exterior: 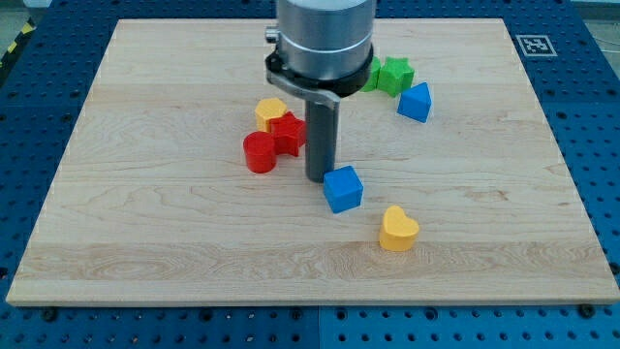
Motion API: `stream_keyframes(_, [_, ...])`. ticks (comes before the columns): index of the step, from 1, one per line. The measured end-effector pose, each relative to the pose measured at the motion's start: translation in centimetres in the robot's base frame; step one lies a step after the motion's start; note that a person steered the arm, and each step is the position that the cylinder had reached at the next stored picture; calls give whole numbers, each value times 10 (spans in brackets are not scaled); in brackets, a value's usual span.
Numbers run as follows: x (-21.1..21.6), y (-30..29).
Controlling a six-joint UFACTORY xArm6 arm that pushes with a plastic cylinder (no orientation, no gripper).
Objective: Push the blue cube slightly towards the top of the board
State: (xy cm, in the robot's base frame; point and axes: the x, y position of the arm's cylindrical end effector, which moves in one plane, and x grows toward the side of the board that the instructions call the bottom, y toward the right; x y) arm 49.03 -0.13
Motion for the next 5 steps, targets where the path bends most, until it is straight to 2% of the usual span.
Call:
stream_keyframes(1, [36, -2])
stream_keyframes(3, [76, 6])
stream_keyframes(5, [78, 14])
